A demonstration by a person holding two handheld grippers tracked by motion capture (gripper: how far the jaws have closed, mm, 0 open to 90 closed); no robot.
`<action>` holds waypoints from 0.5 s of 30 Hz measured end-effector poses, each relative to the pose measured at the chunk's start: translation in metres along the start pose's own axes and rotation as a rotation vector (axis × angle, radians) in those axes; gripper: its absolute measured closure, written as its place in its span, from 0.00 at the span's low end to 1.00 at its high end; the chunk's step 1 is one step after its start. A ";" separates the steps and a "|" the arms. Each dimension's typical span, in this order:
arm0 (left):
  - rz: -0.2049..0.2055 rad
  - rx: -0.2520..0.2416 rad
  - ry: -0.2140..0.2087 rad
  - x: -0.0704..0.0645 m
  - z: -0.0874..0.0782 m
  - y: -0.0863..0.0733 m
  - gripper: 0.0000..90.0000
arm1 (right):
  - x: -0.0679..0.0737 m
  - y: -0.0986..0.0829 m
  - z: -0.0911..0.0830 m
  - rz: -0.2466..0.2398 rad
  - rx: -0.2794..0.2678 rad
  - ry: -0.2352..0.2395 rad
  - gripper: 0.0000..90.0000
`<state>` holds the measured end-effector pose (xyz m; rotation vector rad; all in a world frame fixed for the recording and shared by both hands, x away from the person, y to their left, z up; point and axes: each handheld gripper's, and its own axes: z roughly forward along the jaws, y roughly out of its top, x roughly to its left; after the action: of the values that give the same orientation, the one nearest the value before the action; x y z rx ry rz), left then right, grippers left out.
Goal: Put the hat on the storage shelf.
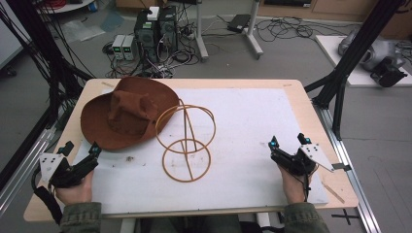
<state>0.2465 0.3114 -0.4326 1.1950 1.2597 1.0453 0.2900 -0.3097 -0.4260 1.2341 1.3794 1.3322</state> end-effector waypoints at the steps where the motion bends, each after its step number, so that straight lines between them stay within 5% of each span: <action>1: -0.003 0.004 -0.011 0.000 0.001 0.001 0.19 | 0.000 0.000 0.000 0.002 0.002 0.004 0.05; 15: 0.023 0.076 -0.151 -0.002 0.042 0.032 0.18 | 0.002 -0.002 0.001 -0.019 0.029 0.038 0.05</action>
<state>0.2898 0.3104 -0.4029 1.3243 1.1791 0.9123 0.2907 -0.3070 -0.4280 1.2177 1.4378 1.3333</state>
